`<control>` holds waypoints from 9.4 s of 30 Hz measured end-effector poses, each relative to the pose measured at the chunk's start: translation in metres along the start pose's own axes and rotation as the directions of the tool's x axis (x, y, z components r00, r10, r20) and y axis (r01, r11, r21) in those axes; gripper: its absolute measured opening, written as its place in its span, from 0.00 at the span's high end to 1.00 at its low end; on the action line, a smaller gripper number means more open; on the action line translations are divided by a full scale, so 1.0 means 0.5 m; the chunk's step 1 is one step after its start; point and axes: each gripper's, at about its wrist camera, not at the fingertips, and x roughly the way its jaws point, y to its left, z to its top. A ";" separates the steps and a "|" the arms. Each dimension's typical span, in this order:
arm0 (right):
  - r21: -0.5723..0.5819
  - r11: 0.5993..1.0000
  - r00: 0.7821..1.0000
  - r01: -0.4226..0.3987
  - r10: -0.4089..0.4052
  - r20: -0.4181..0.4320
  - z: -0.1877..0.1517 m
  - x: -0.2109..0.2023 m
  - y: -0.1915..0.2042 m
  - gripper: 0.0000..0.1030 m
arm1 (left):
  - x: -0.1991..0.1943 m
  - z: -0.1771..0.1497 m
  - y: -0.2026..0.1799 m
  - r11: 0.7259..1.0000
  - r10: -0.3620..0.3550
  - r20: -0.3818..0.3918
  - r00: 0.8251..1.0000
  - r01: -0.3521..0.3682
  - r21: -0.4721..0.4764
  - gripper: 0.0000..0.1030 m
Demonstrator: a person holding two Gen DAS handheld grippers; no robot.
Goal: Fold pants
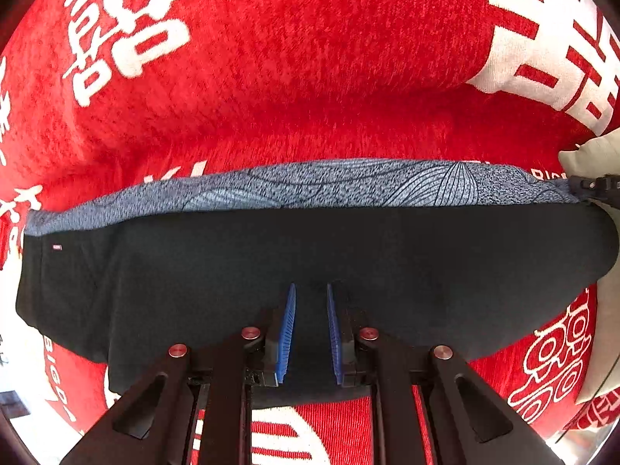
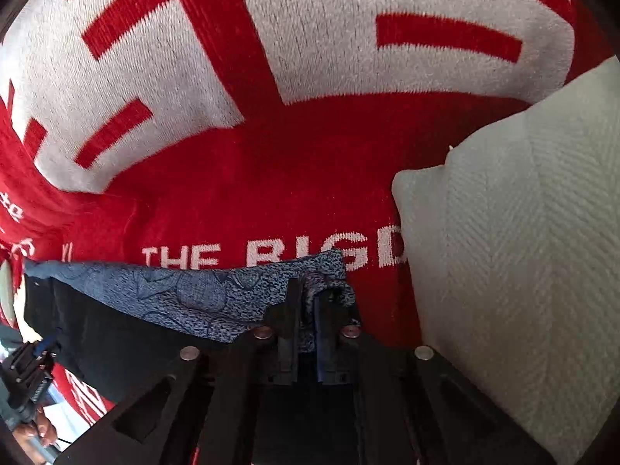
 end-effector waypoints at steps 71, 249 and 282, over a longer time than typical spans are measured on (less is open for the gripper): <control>0.152 0.869 0.861 -0.470 0.490 -0.138 -0.525 0.252 0.750 0.93 | 0.105 -0.100 0.722 0.976 0.216 0.045 0.975 -0.214 -0.050 0.18; -0.443 0.853 0.941 0.276 -0.147 0.304 -0.363 0.187 0.793 0.84 | -0.090 -0.148 0.317 0.988 -0.026 0.078 0.997 0.037 -0.148 0.17; -0.232 0.950 0.966 0.208 -0.162 0.203 -0.481 0.058 0.622 0.44 | -0.126 -0.114 0.088 0.936 -0.333 -0.024 0.943 0.333 0.116 0.95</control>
